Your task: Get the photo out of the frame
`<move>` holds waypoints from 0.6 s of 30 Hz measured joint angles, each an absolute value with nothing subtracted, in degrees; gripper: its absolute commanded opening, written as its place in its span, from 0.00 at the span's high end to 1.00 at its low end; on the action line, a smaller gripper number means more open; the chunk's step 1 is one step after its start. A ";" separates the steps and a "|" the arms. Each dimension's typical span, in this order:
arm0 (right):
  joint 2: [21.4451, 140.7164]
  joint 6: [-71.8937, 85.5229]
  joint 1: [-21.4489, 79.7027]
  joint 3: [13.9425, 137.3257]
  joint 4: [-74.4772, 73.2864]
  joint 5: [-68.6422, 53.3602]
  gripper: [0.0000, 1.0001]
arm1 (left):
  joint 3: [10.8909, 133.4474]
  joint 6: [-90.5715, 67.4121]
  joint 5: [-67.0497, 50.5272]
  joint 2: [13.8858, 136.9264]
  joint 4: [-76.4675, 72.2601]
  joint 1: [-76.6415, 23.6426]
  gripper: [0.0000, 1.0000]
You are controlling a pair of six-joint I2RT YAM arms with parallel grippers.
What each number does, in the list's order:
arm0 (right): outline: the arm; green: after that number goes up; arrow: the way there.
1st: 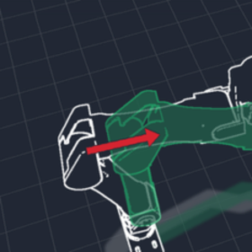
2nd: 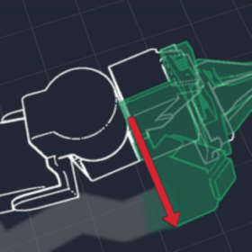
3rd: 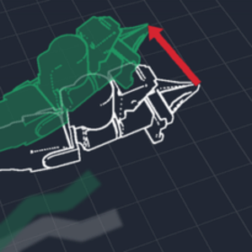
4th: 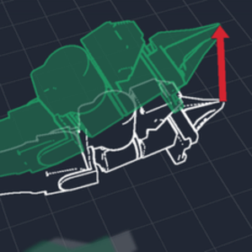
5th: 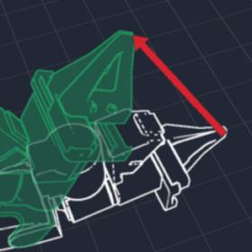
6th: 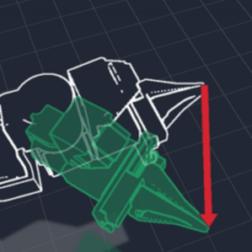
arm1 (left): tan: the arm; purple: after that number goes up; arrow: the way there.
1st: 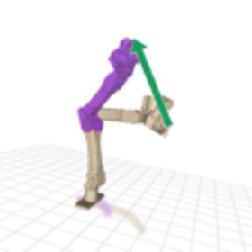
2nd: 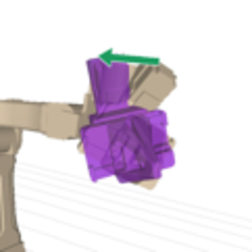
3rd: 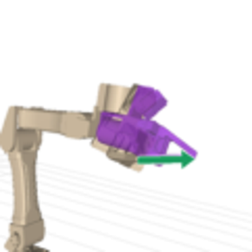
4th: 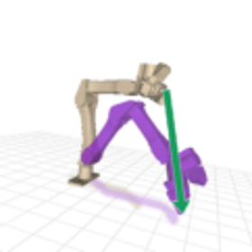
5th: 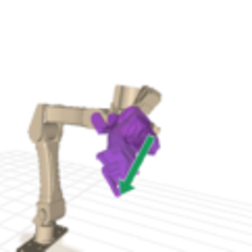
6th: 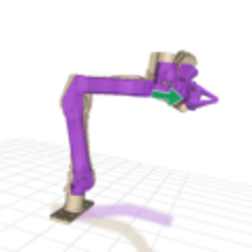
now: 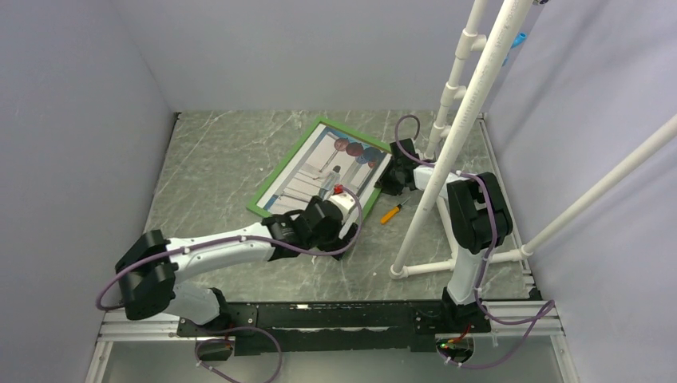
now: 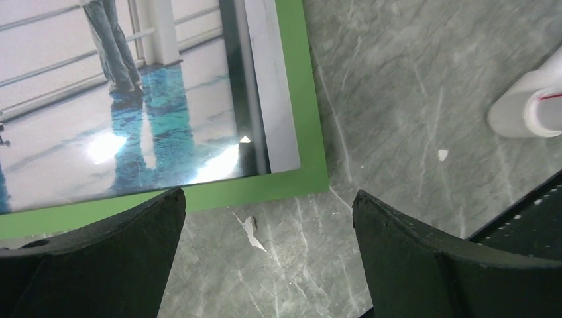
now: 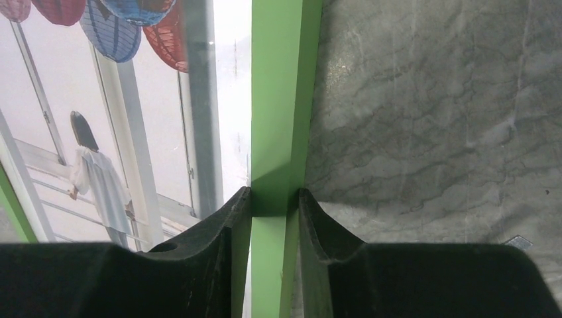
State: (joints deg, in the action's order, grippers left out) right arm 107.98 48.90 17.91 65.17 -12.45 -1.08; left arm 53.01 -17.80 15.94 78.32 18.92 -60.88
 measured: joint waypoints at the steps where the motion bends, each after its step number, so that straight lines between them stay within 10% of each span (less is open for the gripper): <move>1: 107.98 48.95 17.89 65.17 -12.47 -1.17 1.00 | 53.15 -17.80 16.62 79.33 18.96 -61.49 0.01; 18: 103.39 53.80 18.11 65.17 -17.65 -10.11 1.00 | 59.81 -16.10 30.06 93.54 21.32 -68.95 0.01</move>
